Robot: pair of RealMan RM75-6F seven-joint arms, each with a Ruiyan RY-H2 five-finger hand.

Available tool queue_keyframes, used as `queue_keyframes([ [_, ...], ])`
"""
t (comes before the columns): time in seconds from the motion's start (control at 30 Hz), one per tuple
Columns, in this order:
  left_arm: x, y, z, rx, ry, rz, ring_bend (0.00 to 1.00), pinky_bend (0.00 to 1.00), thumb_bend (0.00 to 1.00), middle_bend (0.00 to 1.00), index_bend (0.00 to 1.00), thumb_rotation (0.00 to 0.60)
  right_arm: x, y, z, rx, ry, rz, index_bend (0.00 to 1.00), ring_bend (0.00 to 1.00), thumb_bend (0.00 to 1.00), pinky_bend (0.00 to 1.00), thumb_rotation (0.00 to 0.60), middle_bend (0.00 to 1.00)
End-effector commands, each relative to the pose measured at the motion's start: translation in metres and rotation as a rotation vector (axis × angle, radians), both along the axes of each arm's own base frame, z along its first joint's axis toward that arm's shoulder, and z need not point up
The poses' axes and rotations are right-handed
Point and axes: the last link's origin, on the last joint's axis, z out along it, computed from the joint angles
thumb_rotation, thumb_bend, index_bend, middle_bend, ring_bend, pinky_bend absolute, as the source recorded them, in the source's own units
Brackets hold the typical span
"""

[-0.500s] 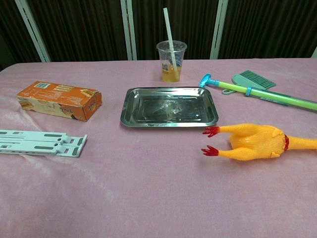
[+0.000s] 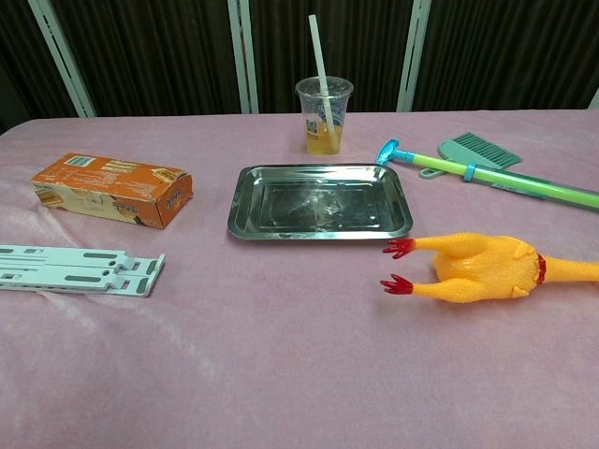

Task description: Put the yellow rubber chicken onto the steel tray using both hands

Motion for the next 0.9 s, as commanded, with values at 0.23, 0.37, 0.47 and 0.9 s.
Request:
queue_keyframes([
  [0.23, 0.001, 0.0, 0.003, 0.009, -0.001, -0.008, 0.11, 0.16, 0.06, 0.2, 0.28, 0.6, 0.0, -0.004, 0.001, 0.009, -0.012, 0.008, 0.0, 0.07, 0.31, 0.13, 0.6, 0.05],
  [0.37, 0.001, 0.001, 0.003, 0.007, 0.0, -0.007, 0.11, 0.16, 0.06, 0.2, 0.28, 0.6, 0.004, -0.011, 0.0, 0.029, -0.01, 0.024, 0.0, 0.07, 0.31, 0.13, 0.6, 0.06],
  [0.47, 0.002, 0.002, 0.005, 0.014, 0.0, -0.01, 0.11, 0.16, 0.06, 0.2, 0.28, 0.6, 0.008, -0.019, -0.003, 0.057, -0.013, 0.043, 0.0, 0.07, 0.31, 0.13, 0.6, 0.06],
  [0.9, 0.001, 0.006, 0.008, 0.014, 0.01, -0.003, 0.1, 0.16, 0.06, 0.2, 0.28, 0.6, 0.024, -0.076, -0.027, 0.28, -0.017, 0.071, 0.0, 0.07, 0.31, 0.13, 0.6, 0.06],
])
